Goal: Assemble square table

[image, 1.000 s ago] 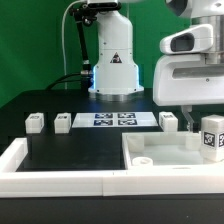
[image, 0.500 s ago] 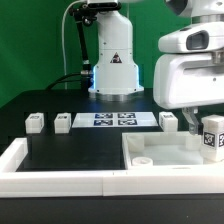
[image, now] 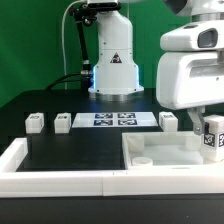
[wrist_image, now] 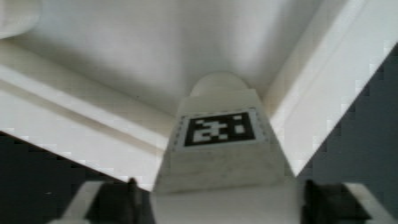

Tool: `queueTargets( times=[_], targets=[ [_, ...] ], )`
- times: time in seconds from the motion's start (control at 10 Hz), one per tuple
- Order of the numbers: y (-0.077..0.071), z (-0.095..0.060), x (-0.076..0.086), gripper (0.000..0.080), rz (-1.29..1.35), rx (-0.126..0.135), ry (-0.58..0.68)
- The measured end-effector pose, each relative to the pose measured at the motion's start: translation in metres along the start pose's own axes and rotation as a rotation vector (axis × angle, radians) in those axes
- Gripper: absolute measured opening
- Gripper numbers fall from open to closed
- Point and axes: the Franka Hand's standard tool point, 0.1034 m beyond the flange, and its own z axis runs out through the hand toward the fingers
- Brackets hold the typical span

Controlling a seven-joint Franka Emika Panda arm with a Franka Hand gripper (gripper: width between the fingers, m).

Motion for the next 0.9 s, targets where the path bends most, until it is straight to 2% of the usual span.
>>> queueTargets(
  times=[0.1, 0.2, 0.5, 0.9],
  targets=[
    [0.0001, 0.0000, -0.0001, 0.0394, 0.000, 0.000, 0.000],
    [0.0003, 0.0002, -0.0003, 0.0289, 0.001, 0.000, 0.000],
    [0.0003, 0.0003, -0.0003, 0.0289, 0.038, 0.001, 0.000],
    [-0.0006, 0.0006, -0.0004, 0.0290, 0.306, 0.002, -0.001]
  ],
)
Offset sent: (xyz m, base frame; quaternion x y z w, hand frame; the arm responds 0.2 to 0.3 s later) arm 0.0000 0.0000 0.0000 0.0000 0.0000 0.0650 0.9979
